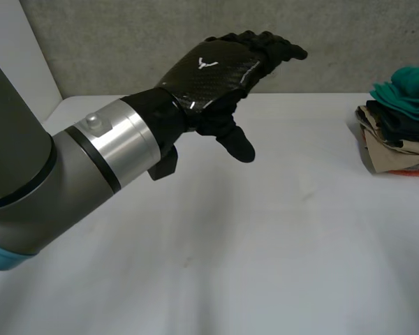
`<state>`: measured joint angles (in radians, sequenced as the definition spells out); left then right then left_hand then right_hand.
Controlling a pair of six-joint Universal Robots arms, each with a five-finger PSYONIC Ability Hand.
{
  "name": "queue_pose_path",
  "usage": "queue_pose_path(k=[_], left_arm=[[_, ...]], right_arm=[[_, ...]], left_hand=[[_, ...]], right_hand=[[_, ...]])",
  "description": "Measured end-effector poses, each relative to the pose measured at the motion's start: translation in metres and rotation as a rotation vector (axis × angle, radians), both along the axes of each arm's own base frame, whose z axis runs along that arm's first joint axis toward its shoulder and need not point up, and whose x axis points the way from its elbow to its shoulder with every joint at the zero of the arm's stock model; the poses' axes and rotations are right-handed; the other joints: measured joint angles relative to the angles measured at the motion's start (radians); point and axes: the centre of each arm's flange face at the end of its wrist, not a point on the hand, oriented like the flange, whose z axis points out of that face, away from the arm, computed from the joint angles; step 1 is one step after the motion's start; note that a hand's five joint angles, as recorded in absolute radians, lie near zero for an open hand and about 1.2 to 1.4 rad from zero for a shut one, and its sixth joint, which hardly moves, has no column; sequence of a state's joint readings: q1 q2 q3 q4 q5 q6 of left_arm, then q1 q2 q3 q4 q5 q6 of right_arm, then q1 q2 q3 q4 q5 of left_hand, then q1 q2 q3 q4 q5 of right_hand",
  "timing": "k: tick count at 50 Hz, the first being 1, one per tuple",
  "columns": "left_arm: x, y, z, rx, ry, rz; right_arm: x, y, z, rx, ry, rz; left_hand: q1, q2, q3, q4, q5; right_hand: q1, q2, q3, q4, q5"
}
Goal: Fold the laundry.
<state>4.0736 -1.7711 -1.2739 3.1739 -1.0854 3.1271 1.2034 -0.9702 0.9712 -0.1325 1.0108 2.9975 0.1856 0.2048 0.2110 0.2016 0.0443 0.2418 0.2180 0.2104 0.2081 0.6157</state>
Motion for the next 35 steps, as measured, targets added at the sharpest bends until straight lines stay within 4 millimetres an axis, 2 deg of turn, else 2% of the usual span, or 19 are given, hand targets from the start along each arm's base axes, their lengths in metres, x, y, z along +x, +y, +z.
queue_pose_path(k=[3, 7, 9, 10, 11, 13, 15, 17, 19, 22, 26, 27, 28, 29, 31, 33, 34, 35], left_arm=[[-0.002, 0.005, -0.001, 0.003, -0.003, -0.014], [-0.004, 0.011, -0.003, 0.008, -0.007, -0.027], [-0.004, 0.011, -0.003, 0.008, -0.008, -0.027], [-0.005, 0.012, -0.004, 0.010, -0.009, -0.030], [-0.005, 0.012, -0.004, 0.010, -0.008, -0.030], [-0.005, 0.012, -0.002, 0.007, -0.003, -0.031], [-0.005, 0.013, 0.003, -0.002, 0.007, -0.031], [-0.005, 0.013, 0.013, -0.023, 0.032, -0.029], [-0.004, 0.012, 0.024, -0.042, 0.061, -0.022], [0.000, 0.010, 0.050, -0.073, 0.134, 0.012], [0.015, 0.003, 0.092, -0.118, 0.264, 0.113], [0.017, 0.003, 0.094, -0.121, 0.271, 0.122], [0.025, -0.003, 0.105, -0.134, 0.304, 0.171], [0.033, -0.009, 0.112, -0.145, 0.322, 0.218], [0.046, -0.019, 0.117, -0.158, 0.332, 0.285], [0.067, -0.037, 0.118, -0.168, 0.312, 0.401], [0.071, -0.040, 0.117, -0.169, 0.305, 0.422], [0.089, -0.054, 0.111, -0.167, 0.264, 0.513]], right_arm=[[-0.012, 0.013, 0.008, 0.039, -0.048, -0.043], [-0.050, 0.032, 0.020, 0.102, -0.078, -0.178], [-0.053, 0.034, 0.021, 0.105, -0.076, -0.191], [-0.079, 0.042, 0.031, 0.120, -0.041, -0.299], [-0.091, 0.044, 0.037, 0.115, -0.006, -0.357], [-0.105, 0.047, 0.048, 0.097, 0.055, -0.439], [-0.120, 0.048, 0.069, 0.049, 0.156, -0.560], [-0.123, 0.048, 0.091, -0.017, 0.237, -0.653], [-0.118, 0.046, 0.108, -0.082, 0.281, -0.699], [-0.086, 0.038, 0.131, -0.214, 0.294, -0.675], [0.000, 0.041, 0.157, -0.405, 0.242, -0.470], [0.006, 0.042, 0.158, -0.415, 0.238, -0.451], [0.040, 0.050, 0.161, -0.453, 0.218, -0.344], [0.064, 0.057, 0.159, -0.469, 0.207, -0.261], [0.097, 0.069, 0.150, -0.473, 0.198, -0.133], [0.137, 0.086, 0.132, -0.455, 0.193, 0.029], [0.143, 0.090, 0.128, -0.449, 0.192, 0.057], [0.170, 0.105, 0.110, -0.416, 0.190, 0.170]], left_hand=[[0.000, 0.000, 0.000, 0.000, 0.000], [0.000, 0.000, 0.000, 0.000, 0.000], [0.000, 0.000, 0.000, 0.000, 0.000], [0.000, 0.000, 0.000, 0.000, 0.000], [0.000, 0.000, 0.000, 0.000, 0.000], [0.000, 0.000, 0.000, 0.000, 0.000], [0.000, 0.000, 0.000, 0.000, 0.000], [0.000, 0.000, 0.000, 0.000, 0.000], [0.000, 0.000, 0.000, 0.000, 0.000], [0.000, 0.000, 0.000, 0.000, 0.000], [0.000, 0.000, 0.000, 0.000, 0.000], [0.000, 0.000, 0.000, 0.000, 0.000], [0.001, 0.000, 0.000, 0.000, 0.000], [0.001, 0.000, 0.000, 0.000, 0.000], [0.001, 0.000, 0.000, 0.000, 0.000], [0.001, 0.000, 0.000, 0.000, 0.000], [0.001, 0.000, 0.000, 0.000, 0.000], [0.001, 0.000, 0.000, 0.000, 0.000]], right_hand=[[0.000, 0.000, 0.000, 0.000, 0.000], [0.000, 0.000, 0.000, 0.000, 0.000], [0.000, 0.000, 0.000, 0.000, 0.000], [0.000, 0.000, 0.000, 0.000, 0.000], [0.000, 0.000, 0.000, 0.000, 0.000], [0.000, 0.000, 0.000, 0.000, 0.000], [0.000, 0.000, 0.000, 0.000, 0.000], [0.000, 0.000, 0.000, 0.000, 0.000], [0.000, 0.000, 0.000, 0.000, 0.000], [0.000, 0.000, 0.000, 0.000, 0.000], [0.000, 0.000, 0.000, 0.000, 0.000], [0.000, 0.000, 0.000, 0.000, 0.000], [0.000, 0.000, 0.000, 0.000, 0.000], [0.000, 0.000, 0.000, 0.000, 0.000], [0.000, 0.000, 0.000, 0.000, 0.000], [0.000, 0.000, 0.000, 0.000, 0.000], [0.000, 0.000, 0.000, 0.000, 0.000], [0.000, 0.000, 0.000, 0.000, 0.000]])
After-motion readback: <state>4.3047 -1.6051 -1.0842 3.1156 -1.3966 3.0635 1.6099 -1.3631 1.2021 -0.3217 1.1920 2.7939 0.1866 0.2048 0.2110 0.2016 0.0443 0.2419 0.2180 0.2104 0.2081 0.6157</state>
